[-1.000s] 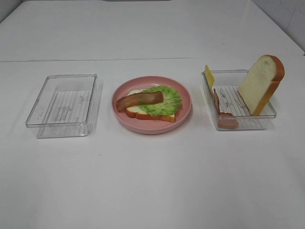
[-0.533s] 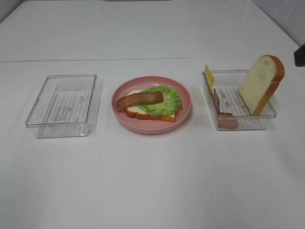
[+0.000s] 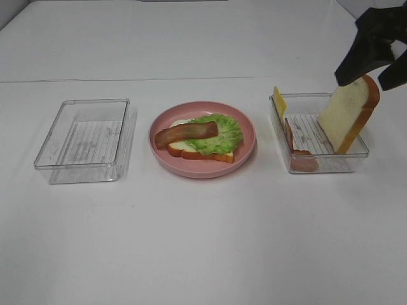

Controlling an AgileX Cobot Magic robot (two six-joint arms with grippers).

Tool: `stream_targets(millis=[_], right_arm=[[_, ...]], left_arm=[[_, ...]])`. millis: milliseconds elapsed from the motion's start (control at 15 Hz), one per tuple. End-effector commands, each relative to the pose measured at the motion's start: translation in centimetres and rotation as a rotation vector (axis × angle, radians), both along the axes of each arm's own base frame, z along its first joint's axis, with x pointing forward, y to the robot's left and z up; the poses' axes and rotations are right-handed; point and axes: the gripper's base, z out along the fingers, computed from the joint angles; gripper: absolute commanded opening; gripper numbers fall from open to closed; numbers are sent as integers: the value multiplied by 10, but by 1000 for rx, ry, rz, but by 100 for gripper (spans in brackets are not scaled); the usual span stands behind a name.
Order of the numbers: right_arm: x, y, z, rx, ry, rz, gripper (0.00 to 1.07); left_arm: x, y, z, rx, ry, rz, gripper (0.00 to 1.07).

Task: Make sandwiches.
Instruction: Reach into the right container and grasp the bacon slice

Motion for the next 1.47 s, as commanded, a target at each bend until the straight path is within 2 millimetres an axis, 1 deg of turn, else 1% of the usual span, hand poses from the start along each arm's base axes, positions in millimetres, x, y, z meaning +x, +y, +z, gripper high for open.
stream_targets(millis=[67,267,333,467,600,667,800,867,933,1000,1133,1267,1467], right_arm=[[15,31,-12,-72,41,99,70],[40,55,-30,-141,110,46,70],[45,57,-34,-146,127,43,70],[63,64,-48,-131,199,50,67],[79,69,-62,-126,231,53,65],[90,72,-77,-138,260,57,65],[95,73,-92,-147,296,60,65],[95,73,-92,-147,296,60,65],[98,74,-105,-152,322,60,64],[99,74,-107,-153,325,59,63],[101,74,-114,-154,330,57,56],[102,75,-120,-156,337,55,47],[104,75,-120,-151,320,45,30]], left_arm=[[-3,1,0,-7,-31,-3,79],[-3,1,0,-7,-31,-3,79],[-3,1,0,-7,-31,-3,79],[-3,1,0,-7,-31,-3,79],[-3,1,0,-7,-30,-4,79],[-3,1,0,-7,-31,-4,79],[-3,1,0,-7,-31,-4,79],[-3,1,0,-7,-31,-4,79],[-3,1,0,-7,-31,-4,79],[-3,1,0,-7,-31,-4,79],[-3,1,0,-7,-31,-4,79],[-3,1,0,-7,-31,-4,79],[-3,1,0,-7,-31,-4,79]])
